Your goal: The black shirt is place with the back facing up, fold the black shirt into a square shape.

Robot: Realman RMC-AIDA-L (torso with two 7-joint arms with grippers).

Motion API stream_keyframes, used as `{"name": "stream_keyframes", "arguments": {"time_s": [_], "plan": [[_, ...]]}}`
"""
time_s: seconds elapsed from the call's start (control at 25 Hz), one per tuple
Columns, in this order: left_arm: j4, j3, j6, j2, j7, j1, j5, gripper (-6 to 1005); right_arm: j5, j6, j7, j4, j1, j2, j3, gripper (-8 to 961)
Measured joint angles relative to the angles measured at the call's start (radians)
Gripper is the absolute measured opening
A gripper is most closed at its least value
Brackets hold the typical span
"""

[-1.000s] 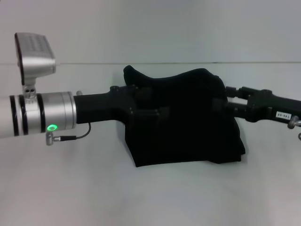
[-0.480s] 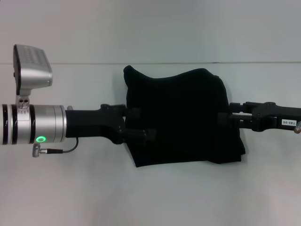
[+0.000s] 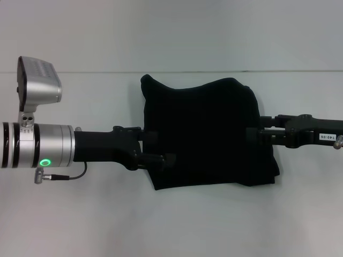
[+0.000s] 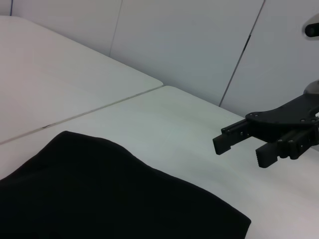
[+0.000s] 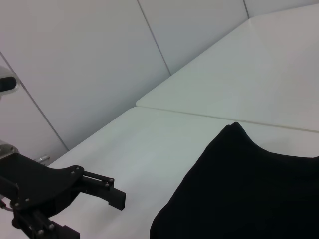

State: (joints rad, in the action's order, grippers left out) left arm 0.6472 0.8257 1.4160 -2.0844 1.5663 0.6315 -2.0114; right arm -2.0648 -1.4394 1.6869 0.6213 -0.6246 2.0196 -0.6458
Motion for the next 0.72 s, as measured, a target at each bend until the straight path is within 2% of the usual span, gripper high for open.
{"name": "stream_keyframes", "arguments": {"time_s": [0.72], "plan": [[0.004, 0.0, 0.0, 0.0, 0.0, -0.003, 0.002, 883, 0.0, -0.001, 0.0, 0.0, 0.001, 0.0, 0.0, 792]]}}
